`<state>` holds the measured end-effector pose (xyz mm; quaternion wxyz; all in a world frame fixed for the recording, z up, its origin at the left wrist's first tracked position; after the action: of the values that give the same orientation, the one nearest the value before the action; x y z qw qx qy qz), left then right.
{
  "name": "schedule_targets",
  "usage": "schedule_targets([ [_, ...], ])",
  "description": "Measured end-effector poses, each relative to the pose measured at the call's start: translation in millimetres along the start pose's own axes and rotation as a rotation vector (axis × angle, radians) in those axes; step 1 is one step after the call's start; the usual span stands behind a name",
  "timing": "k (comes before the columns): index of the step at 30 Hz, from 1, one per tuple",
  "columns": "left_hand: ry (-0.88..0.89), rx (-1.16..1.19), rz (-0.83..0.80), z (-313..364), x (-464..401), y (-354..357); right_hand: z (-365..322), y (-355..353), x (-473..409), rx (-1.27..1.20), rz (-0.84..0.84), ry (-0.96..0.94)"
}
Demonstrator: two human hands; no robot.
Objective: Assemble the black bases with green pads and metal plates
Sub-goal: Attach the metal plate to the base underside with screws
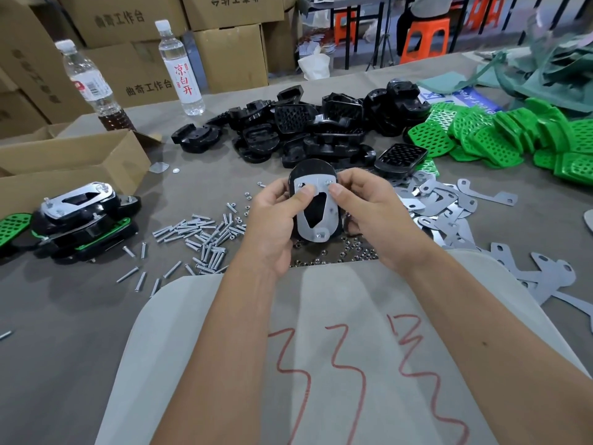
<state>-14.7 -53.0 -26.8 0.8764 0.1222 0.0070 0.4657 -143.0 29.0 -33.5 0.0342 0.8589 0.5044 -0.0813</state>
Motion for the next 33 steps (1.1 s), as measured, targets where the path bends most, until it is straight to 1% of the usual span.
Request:
schedule_targets([
  [2,0.037,-0.011,-0.027,0.9,-1.4,1.7,-3.9,-0.7,0.9,-0.059,0.029,-0.053],
  [5,0.062,-0.016,-0.024,0.1,-2.6,1.4,-5.2,0.3,1.3,-0.120,0.030,-0.056],
  [8,0.049,0.012,0.015,-2.7,-4.5,-3.6,-5.6,2.3,1.9,-0.081,0.035,-0.043],
  [11,0.056,-0.004,0.038,-3.7,-6.0,-4.8,-7.1,1.6,2.4,0.024,0.097,-0.071],
  [15,0.068,0.008,0.052,-3.8,-8.0,-4.4,-8.1,3.4,2.7,0.030,0.129,-0.088],
  [17,0.055,0.025,0.058,-4.0,-8.7,-5.3,-7.6,3.6,2.4,-0.024,0.105,-0.069],
  [21,0.064,0.035,0.101,-5.0,-8.0,-7.0,0.1,3.2,2.3,-0.151,-0.009,0.066],
  [23,0.084,0.021,0.113,-4.8,-8.1,-7.1,2.2,0.3,2.9,-0.169,-0.002,0.088],
  [27,0.026,0.022,0.098,-6.4,-7.5,-7.6,1.0,-2.0,1.8,-0.112,0.031,0.030],
  [30,-0.032,0.057,0.101,-6.6,-7.0,-12.3,-1.0,-0.4,1.1,-0.077,0.013,-0.006],
  [33,-0.057,0.068,0.082,-4.1,-7.8,-17.6,-3.7,1.9,0.9,0.017,-0.022,-0.030],
])
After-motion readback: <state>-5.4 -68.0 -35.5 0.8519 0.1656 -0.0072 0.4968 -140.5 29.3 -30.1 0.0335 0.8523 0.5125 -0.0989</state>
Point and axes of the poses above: each hand's wrist, its own x-axis away from the middle knuckle, its own y-axis out of the palm, z = x × y, the point moved 6 cm from there along -x, towards the middle knuckle
